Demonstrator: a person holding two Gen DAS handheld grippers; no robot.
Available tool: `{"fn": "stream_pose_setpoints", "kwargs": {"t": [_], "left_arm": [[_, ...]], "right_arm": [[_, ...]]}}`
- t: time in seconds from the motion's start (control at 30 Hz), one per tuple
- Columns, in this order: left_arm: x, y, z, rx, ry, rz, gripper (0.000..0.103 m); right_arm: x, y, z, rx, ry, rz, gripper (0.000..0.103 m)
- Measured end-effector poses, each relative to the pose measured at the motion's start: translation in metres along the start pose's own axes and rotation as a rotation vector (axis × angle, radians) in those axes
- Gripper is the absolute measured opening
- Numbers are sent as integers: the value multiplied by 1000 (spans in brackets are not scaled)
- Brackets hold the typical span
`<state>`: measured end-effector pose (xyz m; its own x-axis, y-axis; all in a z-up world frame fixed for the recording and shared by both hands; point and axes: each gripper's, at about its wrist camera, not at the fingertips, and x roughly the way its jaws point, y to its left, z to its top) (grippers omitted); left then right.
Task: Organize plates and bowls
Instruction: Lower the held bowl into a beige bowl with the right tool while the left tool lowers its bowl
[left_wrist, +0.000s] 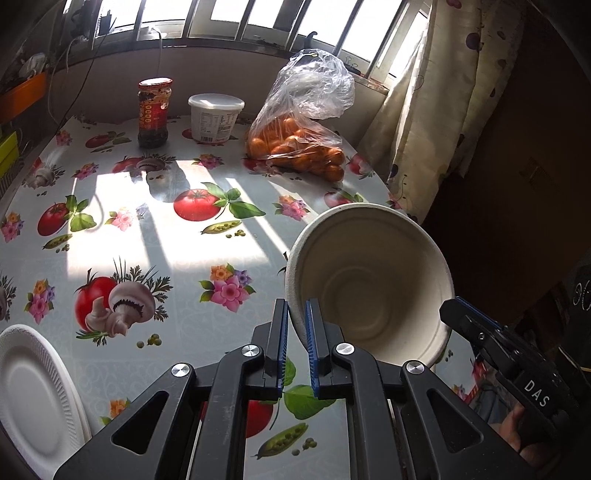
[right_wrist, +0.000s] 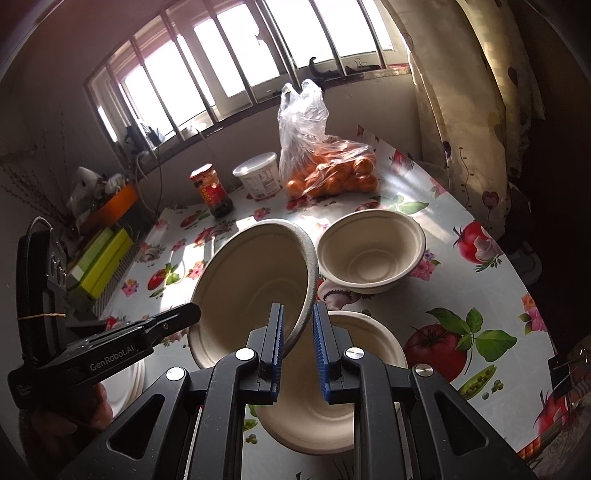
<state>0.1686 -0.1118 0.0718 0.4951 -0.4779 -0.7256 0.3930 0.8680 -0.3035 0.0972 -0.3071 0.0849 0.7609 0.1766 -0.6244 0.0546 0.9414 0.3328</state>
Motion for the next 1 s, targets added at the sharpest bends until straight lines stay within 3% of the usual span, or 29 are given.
{"fn": "stream_pose_setpoints", "kwargs": {"t": [1.0], "left_arm": [[21, -37, -38, 57, 94, -31, 10]], "right_arm": [[-20, -44, -43, 99, 34, -62, 16]]}}
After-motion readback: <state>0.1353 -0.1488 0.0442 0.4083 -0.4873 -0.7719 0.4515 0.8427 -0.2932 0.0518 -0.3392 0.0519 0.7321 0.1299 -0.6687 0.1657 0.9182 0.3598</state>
